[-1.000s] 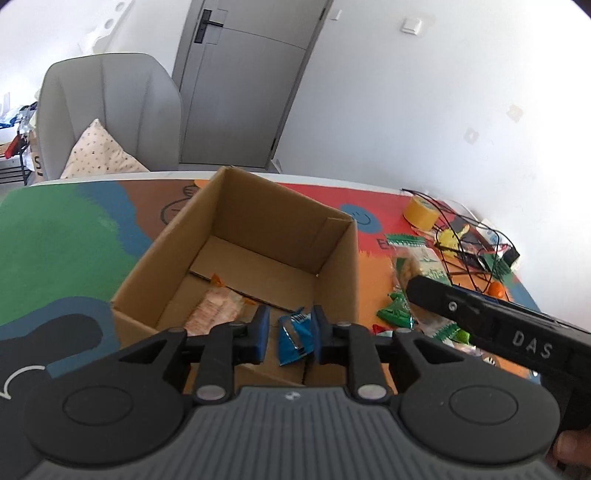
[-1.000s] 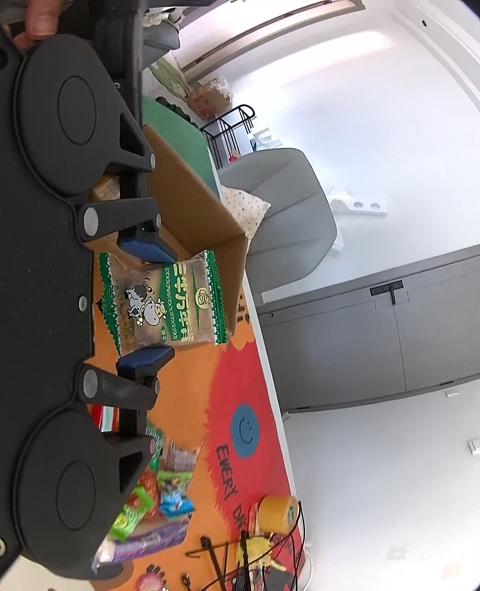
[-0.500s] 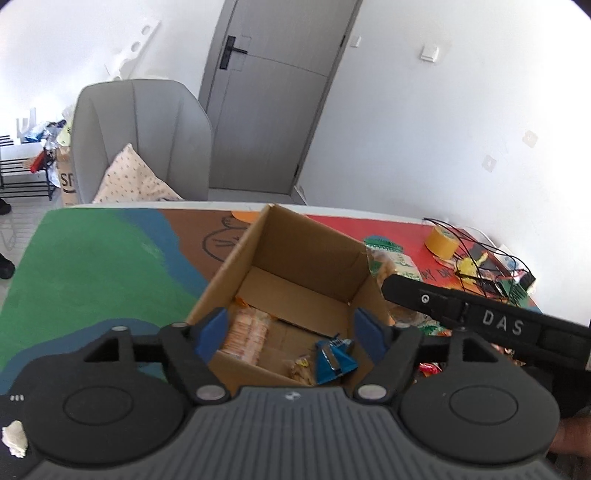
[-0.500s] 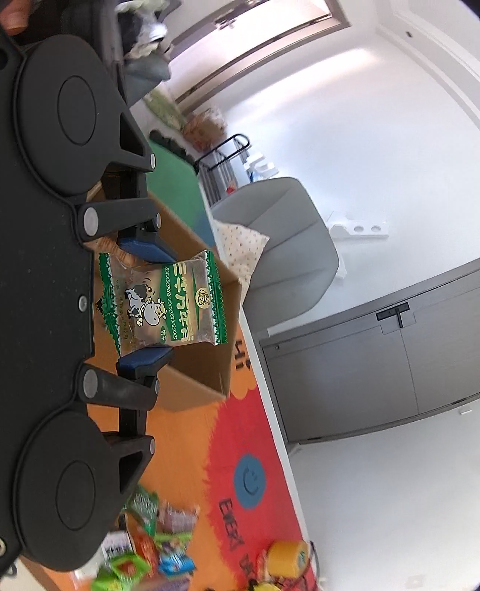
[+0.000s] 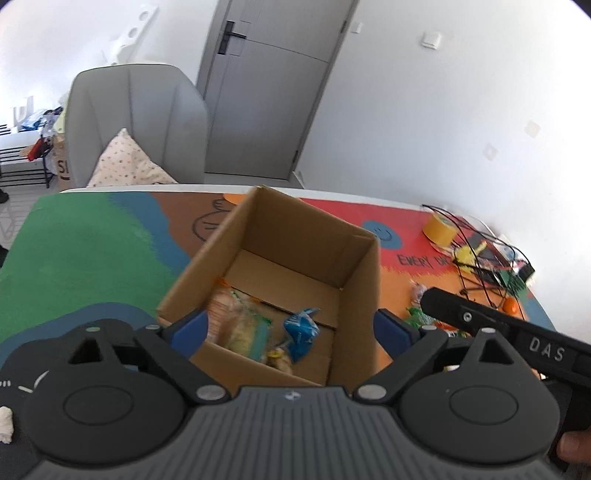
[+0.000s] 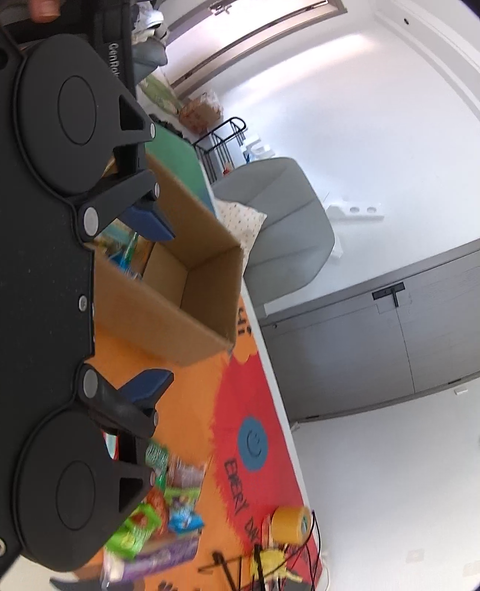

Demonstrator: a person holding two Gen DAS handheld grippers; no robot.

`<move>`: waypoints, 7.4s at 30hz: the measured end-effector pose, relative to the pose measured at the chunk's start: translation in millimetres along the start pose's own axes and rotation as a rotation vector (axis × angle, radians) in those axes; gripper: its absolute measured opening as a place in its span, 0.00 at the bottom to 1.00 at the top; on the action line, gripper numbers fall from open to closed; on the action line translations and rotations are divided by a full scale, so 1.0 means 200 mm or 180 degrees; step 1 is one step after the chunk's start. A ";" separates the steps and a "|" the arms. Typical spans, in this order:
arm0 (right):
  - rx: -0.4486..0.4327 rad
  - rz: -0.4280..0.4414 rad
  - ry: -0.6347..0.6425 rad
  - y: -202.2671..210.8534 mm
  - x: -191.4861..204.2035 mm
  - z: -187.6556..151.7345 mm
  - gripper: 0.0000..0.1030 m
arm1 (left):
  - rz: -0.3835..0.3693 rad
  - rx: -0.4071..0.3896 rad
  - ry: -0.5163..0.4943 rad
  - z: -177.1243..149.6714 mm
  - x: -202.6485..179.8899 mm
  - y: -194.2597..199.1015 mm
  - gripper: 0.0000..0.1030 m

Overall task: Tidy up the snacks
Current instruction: 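Move both tools back over the snack pile toward the white bread packet, then grasp the red bar packet with the left gripper while the right grasps the purple-labelled bread packet, then carry both packets over the box and open both grippers to drop them, then move both tools back toward the snack pile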

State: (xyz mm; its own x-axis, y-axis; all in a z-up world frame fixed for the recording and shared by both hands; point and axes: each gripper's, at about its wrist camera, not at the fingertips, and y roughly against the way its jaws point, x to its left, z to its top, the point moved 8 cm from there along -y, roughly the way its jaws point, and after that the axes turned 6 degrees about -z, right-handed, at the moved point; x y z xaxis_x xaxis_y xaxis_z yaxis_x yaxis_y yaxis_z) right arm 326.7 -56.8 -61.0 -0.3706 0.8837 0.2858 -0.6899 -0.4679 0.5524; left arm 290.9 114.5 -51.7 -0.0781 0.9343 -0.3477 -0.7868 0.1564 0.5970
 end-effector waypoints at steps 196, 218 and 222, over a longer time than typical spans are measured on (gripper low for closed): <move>-0.0086 0.0060 -0.0091 -0.26 0.16 0.13 0.34 | 0.0100 -0.0318 -0.0316 0.20 0.10 -0.05 0.75; -0.0017 -0.0349 -0.0394 0.05 -0.26 0.00 0.79 | 0.0053 -0.0155 -0.0534 0.06 -0.16 -0.07 0.93; 0.0006 -0.0378 -0.0410 0.08 -0.32 -0.02 0.82 | -0.0024 -0.0054 -0.0560 0.02 -0.23 -0.10 0.93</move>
State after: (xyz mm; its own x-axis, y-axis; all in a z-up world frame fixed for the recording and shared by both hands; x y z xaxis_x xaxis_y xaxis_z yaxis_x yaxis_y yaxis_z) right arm 336.4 -121.0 -74.2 -0.2038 0.9265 0.3162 -0.7228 -0.3603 0.5897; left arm 312.4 70.0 -44.5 0.0350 0.9750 -0.2193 -0.7973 0.1595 0.5822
